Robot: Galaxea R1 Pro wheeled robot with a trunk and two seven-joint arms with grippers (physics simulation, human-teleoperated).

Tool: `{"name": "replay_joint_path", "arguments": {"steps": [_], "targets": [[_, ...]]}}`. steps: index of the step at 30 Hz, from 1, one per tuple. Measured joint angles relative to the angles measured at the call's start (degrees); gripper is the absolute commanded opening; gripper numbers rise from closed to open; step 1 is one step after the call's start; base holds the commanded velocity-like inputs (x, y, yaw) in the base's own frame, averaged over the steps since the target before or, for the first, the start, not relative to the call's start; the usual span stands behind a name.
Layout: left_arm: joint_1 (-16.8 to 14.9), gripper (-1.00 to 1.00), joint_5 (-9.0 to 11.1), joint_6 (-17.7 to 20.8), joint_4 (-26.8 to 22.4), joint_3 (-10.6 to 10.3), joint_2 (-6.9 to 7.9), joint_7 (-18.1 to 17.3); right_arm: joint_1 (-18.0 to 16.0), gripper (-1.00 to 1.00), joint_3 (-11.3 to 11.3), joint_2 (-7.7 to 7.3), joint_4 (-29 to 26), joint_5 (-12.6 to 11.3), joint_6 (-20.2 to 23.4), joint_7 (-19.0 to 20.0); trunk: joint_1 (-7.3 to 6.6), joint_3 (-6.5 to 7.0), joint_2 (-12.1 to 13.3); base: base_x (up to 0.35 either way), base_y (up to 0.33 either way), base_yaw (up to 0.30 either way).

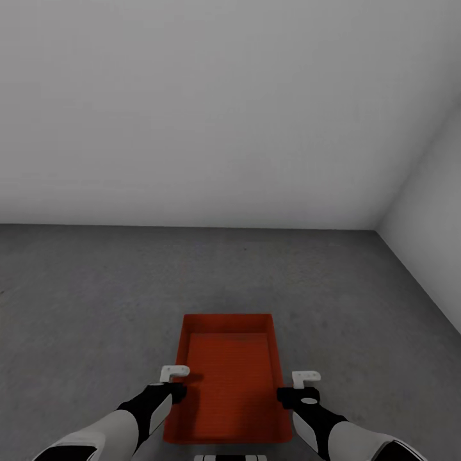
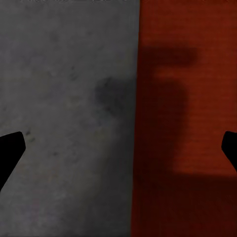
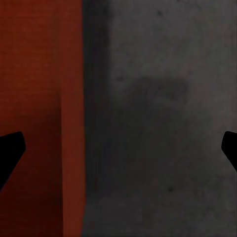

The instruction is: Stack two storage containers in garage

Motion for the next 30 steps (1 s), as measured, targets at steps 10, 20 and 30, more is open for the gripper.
{"name": "replay_joint_path", "arguments": {"steps": [10, 20, 30], "targets": [[-0.01, 1.00, -0.04, -0.05, 0.00, 0.00, 0.00, 0.00, 0.00, 1.00, 0.01, 0.00, 0.00, 0.02, 0.00, 0.00, 0.00, 0.00, 0.00, 0.000, 0.000, 0.000], [-0.01, 1.00, -0.08, -0.05, 0.00, 0.00, 0.00, 0.00, 0.00, 1.00, 0.01, 0.00, 0.00, 0.08, 0.00, 0.00, 0.00, 0.00, 0.00, 0.000, 0.000, 0.000], [-0.01, 1.00, -0.08, 0.06, 0.00, -0.01, 0.00, 0.00, 0.00, 1.00, 0.01, 0.00, 0.00, 0.09, -0.01, -0.01, -0.87, 0.71, 1.59, 0.000, 0.000, 0.000]]}}
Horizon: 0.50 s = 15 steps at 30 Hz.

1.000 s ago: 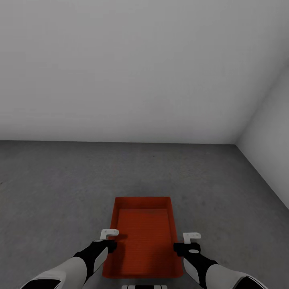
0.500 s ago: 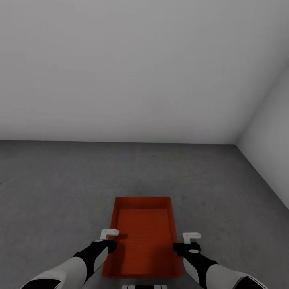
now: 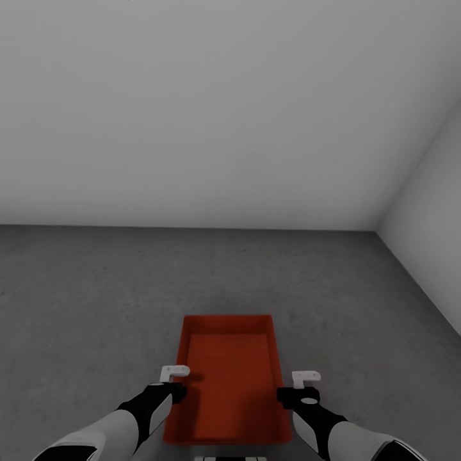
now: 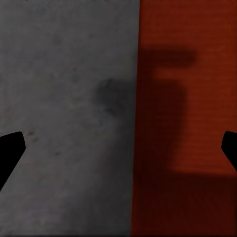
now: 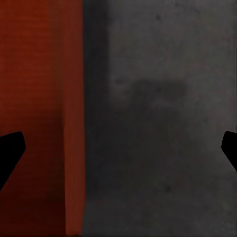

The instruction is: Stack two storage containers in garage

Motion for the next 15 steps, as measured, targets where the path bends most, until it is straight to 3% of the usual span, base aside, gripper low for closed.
{"name": "replay_joint_path", "arguments": {"steps": [15], "targets": [[0.00, 1.00, 0.07, 0.37, 0.00, 0.00, 0.00, 0.00, 0.00, 1.00, 0.00, 0.00, 0.00, 0.00, 0.00, -0.03, -3.29, 2.69, 6.02, 0.000, 0.000, 0.000]]}}
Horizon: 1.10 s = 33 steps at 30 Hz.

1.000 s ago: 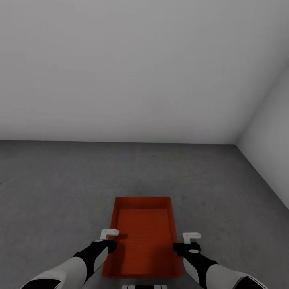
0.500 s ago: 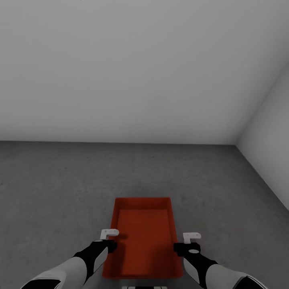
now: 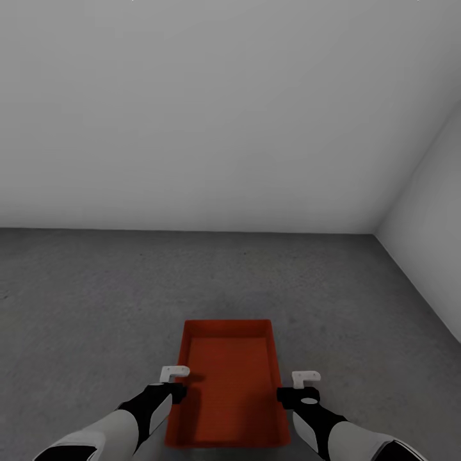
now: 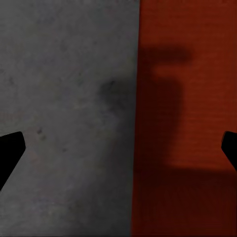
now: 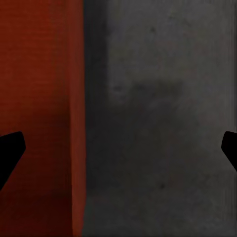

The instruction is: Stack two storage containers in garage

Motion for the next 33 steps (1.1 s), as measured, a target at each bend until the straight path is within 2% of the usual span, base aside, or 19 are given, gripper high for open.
{"name": "replay_joint_path", "arguments": {"steps": [23, 33], "targets": [[0.01, 1.00, 0.01, 0.22, 0.00, 0.00, 0.00, 0.00, 0.00, 1.00, -0.07, 0.09, 0.00, -0.07, 0.03, -0.08, -5.05, 4.15, 9.22, 0.000, 0.000, 0.000], [0.00, 1.00, 0.00, 0.16, 0.00, 0.00, 0.00, 0.00, 0.00, 1.00, -0.08, 0.09, 0.00, -0.08, 0.00, -0.17, -7.25, 6.64, 13.24, 0.000, 0.000, 0.000]]}}
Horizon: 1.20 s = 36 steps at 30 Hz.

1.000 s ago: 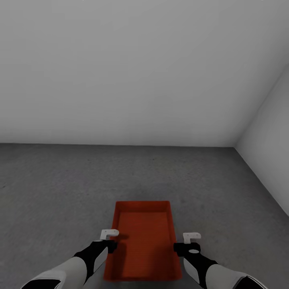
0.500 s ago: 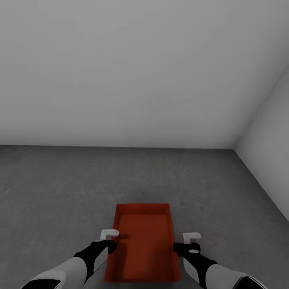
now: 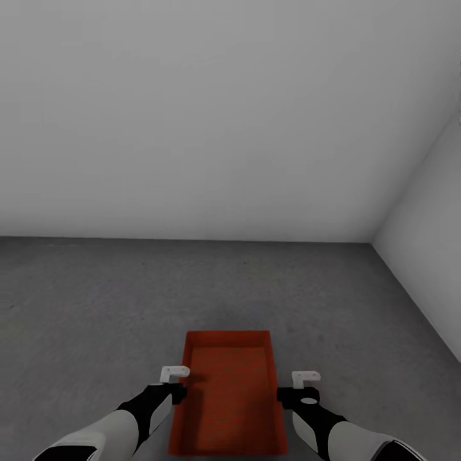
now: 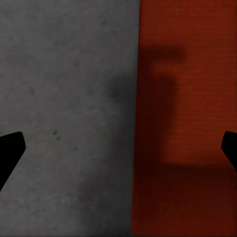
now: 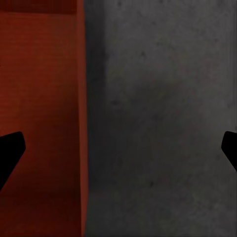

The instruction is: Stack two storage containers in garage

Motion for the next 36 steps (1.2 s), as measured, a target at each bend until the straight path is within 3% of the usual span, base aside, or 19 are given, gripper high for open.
{"name": "replay_joint_path", "arguments": {"steps": [26, 36], "targets": [[0.00, 1.00, 0.01, -0.23, 0.00, 0.00, 0.00, 0.00, 0.00, 1.00, 0.00, 0.00, 0.00, 0.00, 0.00, -0.06, -5.71, 7.02, 10.43, 0.000, 0.000, 0.000], [0.02, 1.00, -0.06, -0.60, 0.00, -0.07, -0.04, 0.00, 0.00, 1.00, -0.01, 0.00, 0.00, 0.00, 0.00, -0.06, -5.72, 7.92, 10.45, 0.000, 0.000, 0.000]]}}
